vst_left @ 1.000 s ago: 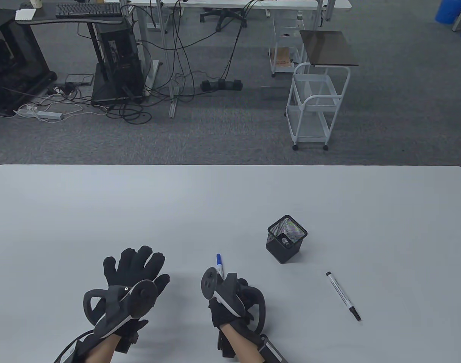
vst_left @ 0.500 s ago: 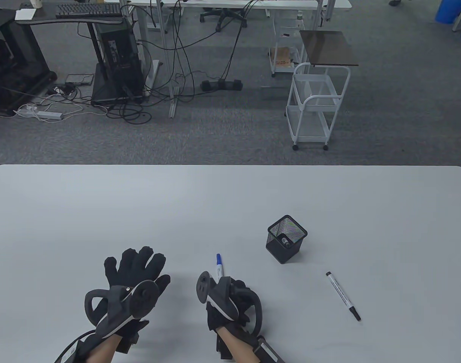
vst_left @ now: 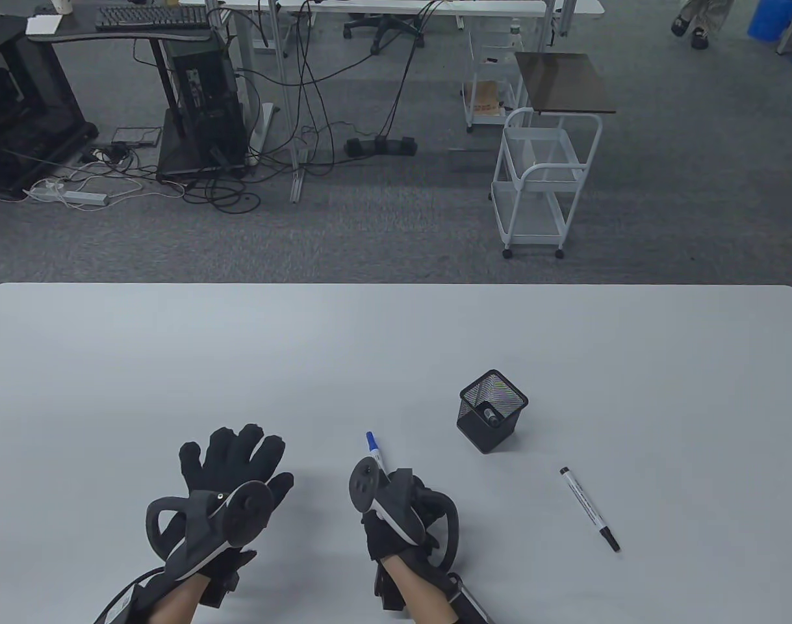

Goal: Insert the markers into the pen holder

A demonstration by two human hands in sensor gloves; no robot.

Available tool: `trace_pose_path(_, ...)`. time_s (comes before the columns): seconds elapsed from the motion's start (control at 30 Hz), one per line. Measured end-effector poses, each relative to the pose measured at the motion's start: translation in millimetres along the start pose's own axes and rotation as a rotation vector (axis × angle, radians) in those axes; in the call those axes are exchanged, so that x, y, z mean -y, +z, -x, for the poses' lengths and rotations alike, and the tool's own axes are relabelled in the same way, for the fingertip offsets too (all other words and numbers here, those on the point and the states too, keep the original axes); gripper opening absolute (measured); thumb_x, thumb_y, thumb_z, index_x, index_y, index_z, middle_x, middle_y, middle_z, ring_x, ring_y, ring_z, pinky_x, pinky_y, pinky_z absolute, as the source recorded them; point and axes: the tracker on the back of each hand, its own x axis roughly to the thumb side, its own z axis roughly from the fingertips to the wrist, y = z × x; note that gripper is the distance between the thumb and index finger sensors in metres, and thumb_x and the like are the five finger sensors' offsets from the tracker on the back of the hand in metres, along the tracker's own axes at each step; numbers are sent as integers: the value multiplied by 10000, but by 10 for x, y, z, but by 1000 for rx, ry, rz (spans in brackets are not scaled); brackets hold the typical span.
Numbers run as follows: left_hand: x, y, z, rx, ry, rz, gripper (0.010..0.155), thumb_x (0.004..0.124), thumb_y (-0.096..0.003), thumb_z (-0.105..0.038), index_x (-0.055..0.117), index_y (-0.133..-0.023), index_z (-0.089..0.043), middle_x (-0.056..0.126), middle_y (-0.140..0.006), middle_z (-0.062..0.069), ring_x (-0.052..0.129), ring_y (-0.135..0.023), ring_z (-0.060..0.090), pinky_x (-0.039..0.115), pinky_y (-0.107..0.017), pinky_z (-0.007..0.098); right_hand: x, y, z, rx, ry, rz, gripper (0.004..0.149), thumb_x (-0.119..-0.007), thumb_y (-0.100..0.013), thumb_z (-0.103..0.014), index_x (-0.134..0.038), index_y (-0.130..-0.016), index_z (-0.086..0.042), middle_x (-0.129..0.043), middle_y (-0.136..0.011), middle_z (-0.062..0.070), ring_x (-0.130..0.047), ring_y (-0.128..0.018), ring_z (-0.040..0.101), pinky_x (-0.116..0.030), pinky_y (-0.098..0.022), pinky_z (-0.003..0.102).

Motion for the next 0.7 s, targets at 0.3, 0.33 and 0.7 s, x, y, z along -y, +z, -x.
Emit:
trace_pose_path(0.3, -2, -2, 13, -1, 7, -2, 596, 666, -584, -595, 623, -1137, -377, 584, -1268, 14, 588, -1196, 455, 396, -815, 762, 594, 189, 227, 19, -207, 179, 512, -710, -641, -202, -638, -1004, 152, -785, -811, 391, -925, -580, 401, -614, -527, 706)
trace_pose_path(0.33, -2, -1, 11, 1, 7, -3, 597, 667, -583, -595, 621, -1138, -378, 585, -1268, 16, 587, -1196, 456, 396, -814, 763, 645, 212, 251, 23, -215, 208, 510, -710, -641, -198, -641, -1013, 144, -783, -817, 389, -926, -582, 394, -618, -528, 702)
trace_pose_path(0.7, -1, 1, 20, -1, 8, -8, 596, 668, -584, -594, 623, -1137, -376, 582, -1268, 14, 587, -1195, 457, 396, -813, 763, 1131, 446, 709, -56, -258, 543, 522, -776, -617, -211, -630, -1046, 46, -847, -830, 337, -981, -554, 327, -685, -541, 645)
